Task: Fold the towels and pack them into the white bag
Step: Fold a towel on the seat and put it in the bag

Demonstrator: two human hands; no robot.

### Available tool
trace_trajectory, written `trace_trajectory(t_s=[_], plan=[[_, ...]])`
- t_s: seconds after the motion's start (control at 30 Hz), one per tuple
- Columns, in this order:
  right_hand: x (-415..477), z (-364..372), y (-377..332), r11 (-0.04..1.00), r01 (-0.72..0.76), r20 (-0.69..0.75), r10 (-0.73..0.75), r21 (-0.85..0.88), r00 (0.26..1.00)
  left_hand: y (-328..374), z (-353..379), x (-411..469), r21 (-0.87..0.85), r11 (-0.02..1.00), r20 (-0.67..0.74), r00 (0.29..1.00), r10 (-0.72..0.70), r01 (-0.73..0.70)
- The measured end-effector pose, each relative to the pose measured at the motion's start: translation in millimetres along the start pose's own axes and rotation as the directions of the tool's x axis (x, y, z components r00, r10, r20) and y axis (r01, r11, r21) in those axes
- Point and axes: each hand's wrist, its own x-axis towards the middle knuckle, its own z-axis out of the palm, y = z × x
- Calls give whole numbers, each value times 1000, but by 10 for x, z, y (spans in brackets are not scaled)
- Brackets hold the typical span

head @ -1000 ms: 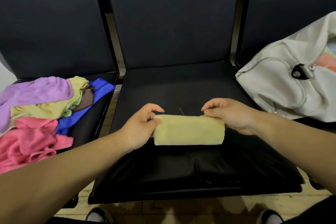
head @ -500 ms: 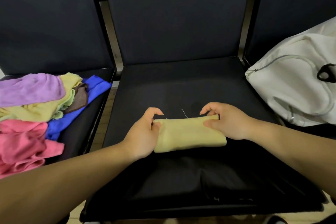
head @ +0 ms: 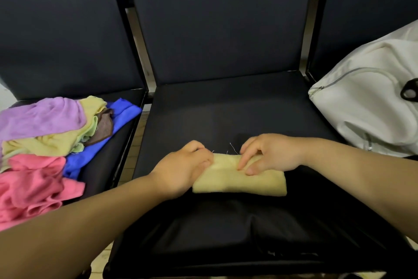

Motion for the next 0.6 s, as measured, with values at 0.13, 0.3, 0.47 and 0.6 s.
trace_trajectory(t_s=[0.13,0.3,0.47,0.6], plan=[[-90,-83,-58,992,-89,185,71,88,980,-1,-3,-41,-76,997,162,987,-12,24],[-116,23,-97,932,-152,218,82,330,973,112,50,-7,-24,998,232,971,-52,59],[-256,137,-83,863,-247,268,136,440,954,282,80,12,-209,974,194,980,-48,90],[-579,55,-4,811,-247,297,95,530,950,553,29,53,-365,928,179,984,-6,72]])
